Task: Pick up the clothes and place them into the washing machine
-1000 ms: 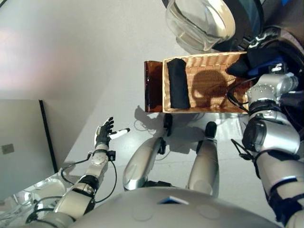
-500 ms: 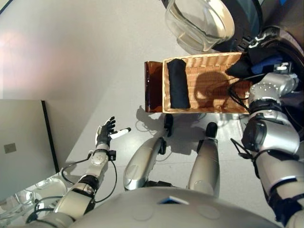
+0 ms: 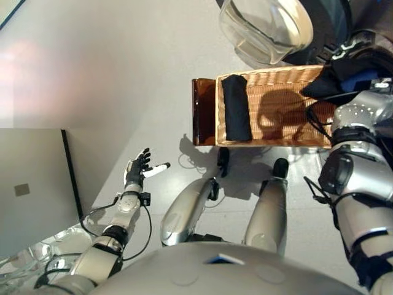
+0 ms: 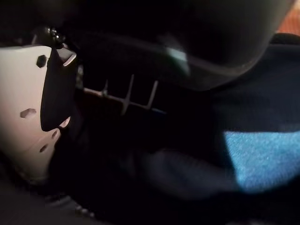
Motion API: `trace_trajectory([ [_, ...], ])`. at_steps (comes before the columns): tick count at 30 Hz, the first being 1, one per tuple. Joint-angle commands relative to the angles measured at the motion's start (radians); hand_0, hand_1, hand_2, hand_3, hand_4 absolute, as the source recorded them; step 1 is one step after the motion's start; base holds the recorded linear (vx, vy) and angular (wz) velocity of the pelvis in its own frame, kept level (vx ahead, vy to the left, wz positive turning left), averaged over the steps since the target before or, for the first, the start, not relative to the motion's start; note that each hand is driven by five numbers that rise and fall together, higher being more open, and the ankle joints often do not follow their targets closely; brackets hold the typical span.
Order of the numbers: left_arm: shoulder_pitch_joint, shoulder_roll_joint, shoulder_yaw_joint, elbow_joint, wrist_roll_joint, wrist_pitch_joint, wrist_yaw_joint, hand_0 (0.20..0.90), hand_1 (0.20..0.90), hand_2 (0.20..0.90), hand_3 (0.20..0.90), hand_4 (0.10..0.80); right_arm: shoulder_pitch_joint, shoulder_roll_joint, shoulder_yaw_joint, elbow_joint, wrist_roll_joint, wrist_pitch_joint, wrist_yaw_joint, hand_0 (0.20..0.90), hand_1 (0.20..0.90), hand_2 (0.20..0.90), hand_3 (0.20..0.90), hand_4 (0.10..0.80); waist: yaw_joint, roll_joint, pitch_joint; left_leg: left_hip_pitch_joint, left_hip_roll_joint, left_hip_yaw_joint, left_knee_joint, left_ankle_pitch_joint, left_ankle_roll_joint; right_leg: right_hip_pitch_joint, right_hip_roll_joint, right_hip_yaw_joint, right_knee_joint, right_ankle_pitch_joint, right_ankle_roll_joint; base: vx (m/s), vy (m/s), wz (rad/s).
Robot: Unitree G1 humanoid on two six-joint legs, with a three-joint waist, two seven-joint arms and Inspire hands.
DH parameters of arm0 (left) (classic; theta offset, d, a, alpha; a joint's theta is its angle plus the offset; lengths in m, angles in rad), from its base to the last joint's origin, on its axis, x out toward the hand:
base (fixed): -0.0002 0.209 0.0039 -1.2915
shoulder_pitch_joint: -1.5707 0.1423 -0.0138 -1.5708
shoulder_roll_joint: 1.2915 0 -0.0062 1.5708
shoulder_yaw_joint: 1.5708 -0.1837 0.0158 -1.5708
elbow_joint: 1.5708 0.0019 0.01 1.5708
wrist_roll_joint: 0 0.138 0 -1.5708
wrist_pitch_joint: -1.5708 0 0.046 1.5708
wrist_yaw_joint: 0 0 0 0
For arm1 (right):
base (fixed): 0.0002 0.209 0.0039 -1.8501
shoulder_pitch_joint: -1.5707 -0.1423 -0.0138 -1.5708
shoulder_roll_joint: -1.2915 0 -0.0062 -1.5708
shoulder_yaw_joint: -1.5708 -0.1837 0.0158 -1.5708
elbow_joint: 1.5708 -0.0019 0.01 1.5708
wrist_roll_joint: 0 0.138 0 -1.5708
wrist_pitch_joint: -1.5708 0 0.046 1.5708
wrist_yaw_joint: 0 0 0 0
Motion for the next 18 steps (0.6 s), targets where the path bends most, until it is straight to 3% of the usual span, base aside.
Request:
trace_trajectory([
  [1,0.0,0.037,0.012,0.031,-0.017,-0.048,0.032,0.9,0.9,0.9,0.9,0.8,-0.083,-0.124,0.101,-0.077,-0.11,-0.063,0.032,0.9,0.9,0.9,0.9,0.8,0.031,0.014,-0.11,-0.036,-0.043,-0.01,0.087,-0.106,-0.056,0.043,0.016,-0.004,-0.129,0.09,-0.083,0.061,0.017,-0.01],
  [12,-0.016,0.021,0.021,0.059,-0.026,-0.036,0.017,0.9,0.9,0.9,0.9,0.8,-0.048,-0.058,0.124,0.002,-0.005,-0.013,0.154,0.9,0.9,0.9,0.9,0.8,0.027,-0.024,-0.13,-0.031,-0.038,-0.001,0.081,-0.117,-0.051,0.043,0.021,0.003,-0.145,0.102,-0.082,0.011,0.003,-0.01],
  [18,-0.026,0.022,0.029,0.077,-0.022,-0.021,0.013,0.9,0.9,0.9,0.9,0.8,-0.009,0.057,0.131,0.027,0.054,0.011,0.197,0.9,0.9,0.9,0.9,0.8,0.021,-0.053,-0.115,-0.027,-0.029,-0.001,0.087,-0.119,-0.048,0.061,0.029,-0.002,-0.157,0.108,-0.083,-0.005,-0.009,-0.03],
])
